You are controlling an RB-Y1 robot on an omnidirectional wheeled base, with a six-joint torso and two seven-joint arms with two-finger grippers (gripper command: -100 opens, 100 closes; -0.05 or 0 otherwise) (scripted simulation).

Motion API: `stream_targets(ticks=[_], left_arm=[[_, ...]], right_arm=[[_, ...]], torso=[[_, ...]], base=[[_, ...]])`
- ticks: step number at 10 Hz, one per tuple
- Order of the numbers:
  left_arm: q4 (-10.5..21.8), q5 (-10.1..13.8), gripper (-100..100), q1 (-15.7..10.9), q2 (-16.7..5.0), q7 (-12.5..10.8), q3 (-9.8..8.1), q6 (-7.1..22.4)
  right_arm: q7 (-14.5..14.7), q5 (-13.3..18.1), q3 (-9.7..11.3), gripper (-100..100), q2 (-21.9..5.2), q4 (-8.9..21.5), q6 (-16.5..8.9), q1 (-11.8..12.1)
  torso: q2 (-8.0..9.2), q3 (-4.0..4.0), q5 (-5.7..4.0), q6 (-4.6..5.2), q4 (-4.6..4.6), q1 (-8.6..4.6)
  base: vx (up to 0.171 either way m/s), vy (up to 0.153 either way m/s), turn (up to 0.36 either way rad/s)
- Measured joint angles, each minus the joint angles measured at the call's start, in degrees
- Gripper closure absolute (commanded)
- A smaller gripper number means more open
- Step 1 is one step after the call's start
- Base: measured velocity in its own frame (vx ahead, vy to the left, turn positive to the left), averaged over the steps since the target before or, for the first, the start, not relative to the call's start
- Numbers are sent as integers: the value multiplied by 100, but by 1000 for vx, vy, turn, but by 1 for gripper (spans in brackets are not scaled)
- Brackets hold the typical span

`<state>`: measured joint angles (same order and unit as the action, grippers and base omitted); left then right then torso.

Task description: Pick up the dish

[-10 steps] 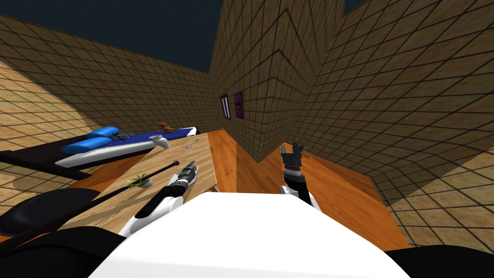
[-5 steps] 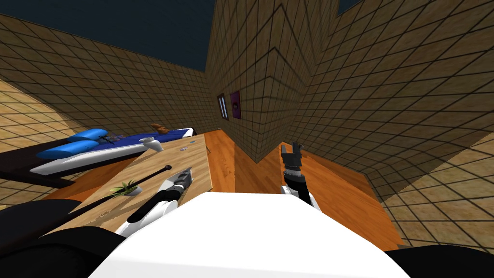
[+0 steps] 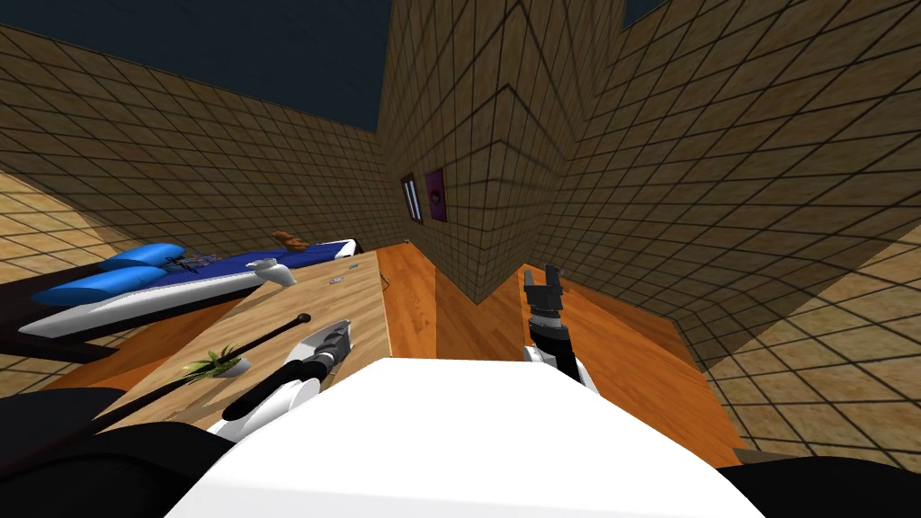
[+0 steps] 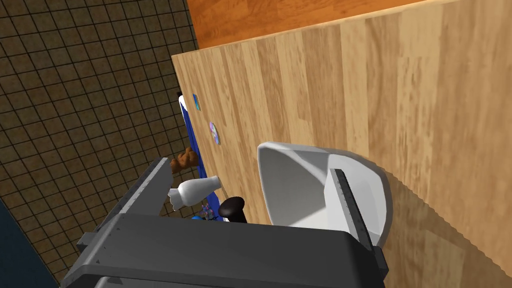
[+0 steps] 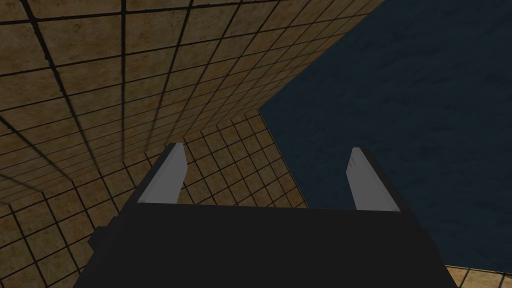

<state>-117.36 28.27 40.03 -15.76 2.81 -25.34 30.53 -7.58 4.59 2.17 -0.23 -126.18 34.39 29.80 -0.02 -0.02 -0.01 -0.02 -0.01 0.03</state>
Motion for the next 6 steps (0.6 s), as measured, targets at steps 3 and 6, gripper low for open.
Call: stream_targets(ticks=[3, 6], left_arm=[[190, 171, -100, 30, -115, -181, -119, 412], [425, 377, -100, 50, -309, -463, -242, 913]], right_arm=[[0, 0, 0, 0, 0, 0, 0, 0], [0, 0, -1, 0, -1, 0, 0, 0]], torso=[[3, 2, 2, -1, 1, 10], [6, 4, 6, 0, 1, 26]], base=[[22, 36, -30], [16, 71, -32]])
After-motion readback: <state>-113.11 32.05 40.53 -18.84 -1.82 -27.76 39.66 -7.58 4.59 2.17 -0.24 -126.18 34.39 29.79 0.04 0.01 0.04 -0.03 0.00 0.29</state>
